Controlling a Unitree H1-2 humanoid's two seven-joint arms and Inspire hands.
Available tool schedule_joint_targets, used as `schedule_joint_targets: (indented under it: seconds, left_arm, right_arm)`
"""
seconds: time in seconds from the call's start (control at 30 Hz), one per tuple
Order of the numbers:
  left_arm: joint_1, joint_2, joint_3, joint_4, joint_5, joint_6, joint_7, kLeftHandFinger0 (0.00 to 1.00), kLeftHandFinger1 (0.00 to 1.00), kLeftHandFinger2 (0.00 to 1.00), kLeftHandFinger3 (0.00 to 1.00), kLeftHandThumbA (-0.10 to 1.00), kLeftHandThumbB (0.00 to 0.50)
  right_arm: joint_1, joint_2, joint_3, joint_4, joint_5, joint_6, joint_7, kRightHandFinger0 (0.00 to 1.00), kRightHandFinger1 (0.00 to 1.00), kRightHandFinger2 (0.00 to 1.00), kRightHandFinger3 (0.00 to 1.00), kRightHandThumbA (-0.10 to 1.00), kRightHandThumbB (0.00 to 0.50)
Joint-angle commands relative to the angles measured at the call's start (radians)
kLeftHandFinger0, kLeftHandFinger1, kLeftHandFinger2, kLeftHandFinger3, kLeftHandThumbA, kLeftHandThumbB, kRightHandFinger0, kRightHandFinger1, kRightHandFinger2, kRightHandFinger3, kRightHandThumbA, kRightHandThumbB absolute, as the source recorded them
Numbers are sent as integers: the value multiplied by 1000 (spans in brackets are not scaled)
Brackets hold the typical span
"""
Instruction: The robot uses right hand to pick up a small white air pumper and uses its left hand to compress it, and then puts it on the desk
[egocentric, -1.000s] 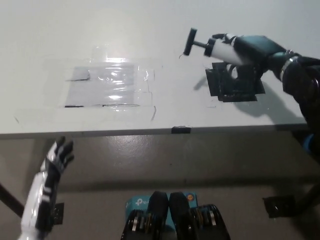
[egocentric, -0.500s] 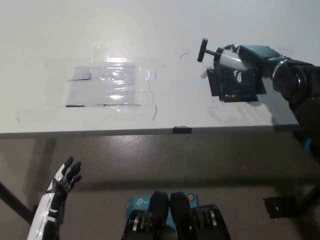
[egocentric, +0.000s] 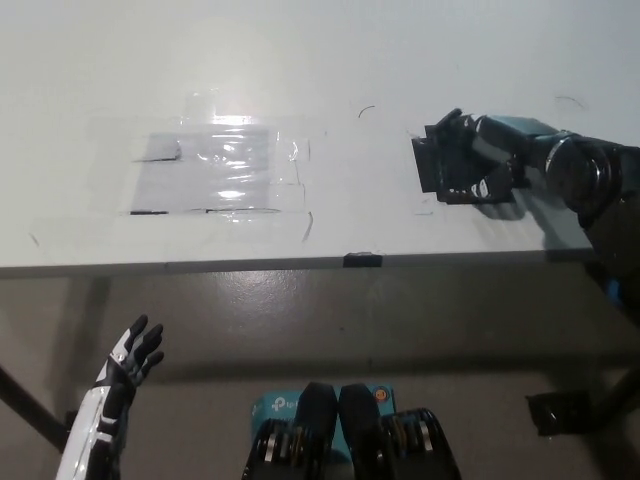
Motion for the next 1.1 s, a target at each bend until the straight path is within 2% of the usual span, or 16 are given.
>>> schedule_joint_targets:
  seconds: [0.0, 0.03, 0.07, 0.13, 0.2, 0.3, 0.33, 0.43, 0.47, 0.57, 0.67, 0.77, 0.87, 1.0, 1.03, 1.07]
  left_arm:
    - [-7, 15, 2, -6, -8, -29, -16, 1000, 1000, 1000, 1000, 1000, 236]
    - [-7, 16, 2, -6, -10, -24, -17, 1000, 1000, 1000, 1000, 1000, 234]
    - [-8, 16, 3, -7, -10, -21, -17, 1000, 1000, 1000, 1000, 1000, 233]
    - [-3, 18, 2, -7, -12, -23, -20, 1000, 1000, 1000, 1000, 1000, 226]
    - [4, 16, 1, -1, -10, -33, -19, 1000, 1000, 1000, 1000, 1000, 221]
    - [-3, 16, 2, 9, -7, -40, -17, 1000, 1000, 1000, 1000, 1000, 221]
    - [-3, 15, 1, 9, -7, -38, -17, 1000, 1000, 1000, 1000, 1000, 217]
    - [-1, 14, 0, 2, -5, -19, -16, 1000, 1000, 1000, 1000, 1000, 216]
    - [1, 16, 0, 2, -11, -21, -19, 1000, 1000, 1000, 1000, 1000, 208]
    - [-11, 18, 2, 7, -11, -14, -19, 1000, 1000, 1000, 1000, 1000, 214]
    - [-55, 23, 0, 20, -19, -4, -27, 1000, 1000, 1000, 1000, 1000, 238]
    - [-74, 23, 0, 27, -18, 1, -27, 1000, 1000, 1000, 1000, 1000, 234]
    - [-92, 24, 0, 40, -28, 5, -31, 1000, 1000, 1000, 1000, 1000, 238]
    - [-105, 23, 4, 61, -37, 3, -30, 1000, 1000, 1000, 1000, 1000, 236]
    - [-113, 27, 10, 77, -32, -7, -26, 1000, 1000, 1000, 1000, 1000, 210]
    - [-114, 27, 10, 79, -31, -8, -26, 1000, 1000, 1000, 1000, 1000, 208]
  right_arm:
    - [-72, -29, -8, -45, 11, -44, -39, 1000, 1000, 1000, 1000, 829, 436]
    - [-66, -35, -39, -55, 39, -74, -74, 1000, 1000, 1000, 1000, 898, 461]
    - [-63, -38, -55, -60, 50, -91, -97, 1000, 1000, 1000, 1000, 919, 461]
    - [-47, -51, -108, -123, 81, -106, -131, 1000, 1000, 1000, 1000, 952, 427]
    - [-30, -58, -163, -186, 106, -124, -177, 1000, 1000, 1000, 1000, 997, 429]
    - [-28, -66, -221, -257, 114, -153, -229, 1000, 1000, 1000, 1000, 1000, 395]
    - [-25, -69, -244, -296, 128, -158, -237, 1000, 1000, 1000, 1000, 1000, 357]
    - [-1, -72, -321, -447, 196, -154, -205, 1000, 1000, 1000, 1000, 1000, 363]
    - [23, -73, -342, -536, 209, -127, -185, 1000, 1000, 1000, 1000, 1000, 347]
    - [127, -61, -408, -810, 298, -91, -149, 1000, 1000, 1000, 1000, 1000, 354]
    - [246, -51, -433, -1052, 332, -75, -148, 1000, 1000, 1000, 1000, 1000, 346]
    - [348, -28, -449, -1230, 338, -18, -147, 1000, 1000, 1000, 1000, 1000, 368]
    - [499, 25, -457, -1400, 382, -11, -177, 1000, 1000, 1000, 1000, 1000, 376]
    - [636, 63, -441, -1481, 403, -49, -202, 1000, 1000, 1000, 1000, 1000, 332]
    - [709, 86, -425, -1500, 412, -69, -212, 1000, 1000, 1000, 1000, 1000, 290]
    - [720, 92, -424, -1504, 419, -67, -211, 1000, 1000, 1000, 1000, 1000, 289]
